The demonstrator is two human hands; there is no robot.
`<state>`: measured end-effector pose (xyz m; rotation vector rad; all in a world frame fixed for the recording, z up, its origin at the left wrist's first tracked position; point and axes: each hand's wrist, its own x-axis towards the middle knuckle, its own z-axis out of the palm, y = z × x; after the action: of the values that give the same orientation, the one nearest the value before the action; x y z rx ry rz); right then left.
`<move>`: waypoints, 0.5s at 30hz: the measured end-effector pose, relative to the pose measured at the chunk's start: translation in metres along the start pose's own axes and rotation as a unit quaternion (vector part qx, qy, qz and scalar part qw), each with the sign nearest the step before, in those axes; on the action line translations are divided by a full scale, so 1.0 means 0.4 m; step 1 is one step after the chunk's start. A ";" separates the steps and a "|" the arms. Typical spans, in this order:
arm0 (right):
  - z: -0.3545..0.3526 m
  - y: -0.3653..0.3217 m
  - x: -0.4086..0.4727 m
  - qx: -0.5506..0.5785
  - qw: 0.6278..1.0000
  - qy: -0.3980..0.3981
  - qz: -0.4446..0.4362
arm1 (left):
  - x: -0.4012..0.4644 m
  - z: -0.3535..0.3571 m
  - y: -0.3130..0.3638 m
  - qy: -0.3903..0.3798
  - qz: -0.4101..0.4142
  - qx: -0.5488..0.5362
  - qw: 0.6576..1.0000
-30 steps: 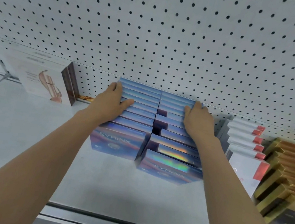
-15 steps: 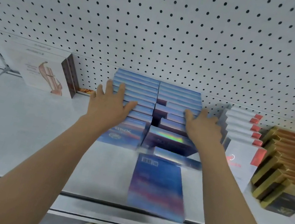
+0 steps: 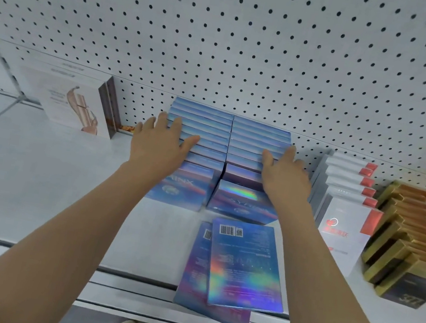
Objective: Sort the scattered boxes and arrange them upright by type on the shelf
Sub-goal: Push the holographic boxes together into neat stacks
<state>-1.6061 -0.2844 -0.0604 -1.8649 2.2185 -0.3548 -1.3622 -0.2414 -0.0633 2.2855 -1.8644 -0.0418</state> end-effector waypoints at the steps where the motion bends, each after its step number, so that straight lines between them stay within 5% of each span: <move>1: -0.004 0.006 -0.014 0.002 1.000 0.004 0.006 | -0.012 -0.006 -0.006 0.014 -0.006 -0.005 1.000; 15: 0.019 0.019 -0.091 0.134 0.991 0.001 -0.002 | -0.129 0.035 0.041 0.007 -0.039 -0.109 0.993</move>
<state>-1.6047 -0.2477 -0.0698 -1.7271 2.0512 -0.6220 -1.3906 -0.1963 -0.0792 2.2004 -1.6712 -0.2280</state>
